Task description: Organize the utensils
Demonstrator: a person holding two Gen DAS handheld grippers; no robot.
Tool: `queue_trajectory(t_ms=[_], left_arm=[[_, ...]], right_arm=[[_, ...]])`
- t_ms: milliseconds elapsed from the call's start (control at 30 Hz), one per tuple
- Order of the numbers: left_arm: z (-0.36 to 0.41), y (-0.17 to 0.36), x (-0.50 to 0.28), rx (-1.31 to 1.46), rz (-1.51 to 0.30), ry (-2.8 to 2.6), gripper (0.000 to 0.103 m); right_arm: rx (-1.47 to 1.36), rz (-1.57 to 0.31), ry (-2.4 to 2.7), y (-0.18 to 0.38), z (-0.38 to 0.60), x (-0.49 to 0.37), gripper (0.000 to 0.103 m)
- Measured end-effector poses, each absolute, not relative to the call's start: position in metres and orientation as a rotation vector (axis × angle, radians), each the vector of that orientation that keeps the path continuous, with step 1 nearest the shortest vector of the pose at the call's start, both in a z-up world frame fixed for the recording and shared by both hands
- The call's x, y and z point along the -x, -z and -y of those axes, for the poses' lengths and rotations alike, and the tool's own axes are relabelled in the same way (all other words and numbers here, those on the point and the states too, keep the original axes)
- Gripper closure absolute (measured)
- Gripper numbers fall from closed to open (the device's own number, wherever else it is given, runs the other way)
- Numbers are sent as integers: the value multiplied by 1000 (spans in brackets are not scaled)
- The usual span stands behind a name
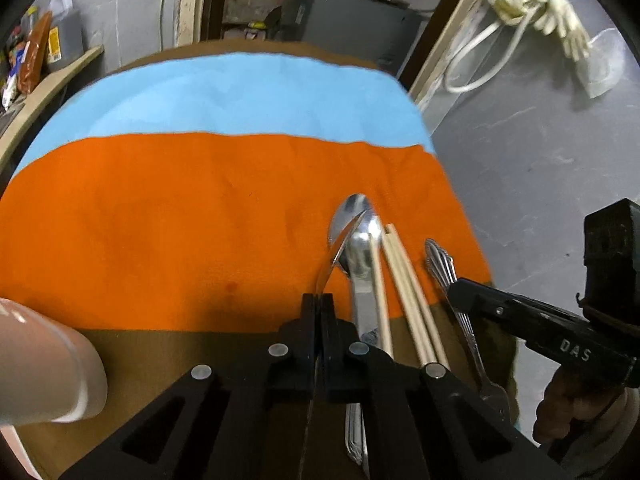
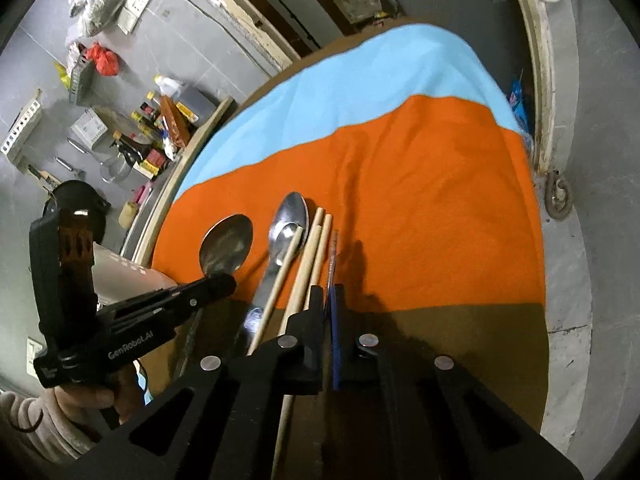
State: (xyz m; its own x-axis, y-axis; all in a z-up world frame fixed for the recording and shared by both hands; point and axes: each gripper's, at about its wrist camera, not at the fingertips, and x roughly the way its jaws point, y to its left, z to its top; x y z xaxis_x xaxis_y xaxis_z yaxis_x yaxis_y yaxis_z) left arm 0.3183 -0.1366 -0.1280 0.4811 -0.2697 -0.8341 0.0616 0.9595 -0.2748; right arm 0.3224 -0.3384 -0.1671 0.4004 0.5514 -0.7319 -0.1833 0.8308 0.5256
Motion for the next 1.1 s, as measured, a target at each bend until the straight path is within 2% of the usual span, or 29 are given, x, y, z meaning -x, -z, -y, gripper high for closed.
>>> queue_trajectory(t_ms=[500, 1100], left_arm=[[119, 61, -266, 339, -763, 320, 101], [61, -15, -233, 412, -570, 433, 101]], right_arm=[[-268, -722, -288, 65, 350, -260, 101], [-108, -413, -190, -66, 287, -211, 101]])
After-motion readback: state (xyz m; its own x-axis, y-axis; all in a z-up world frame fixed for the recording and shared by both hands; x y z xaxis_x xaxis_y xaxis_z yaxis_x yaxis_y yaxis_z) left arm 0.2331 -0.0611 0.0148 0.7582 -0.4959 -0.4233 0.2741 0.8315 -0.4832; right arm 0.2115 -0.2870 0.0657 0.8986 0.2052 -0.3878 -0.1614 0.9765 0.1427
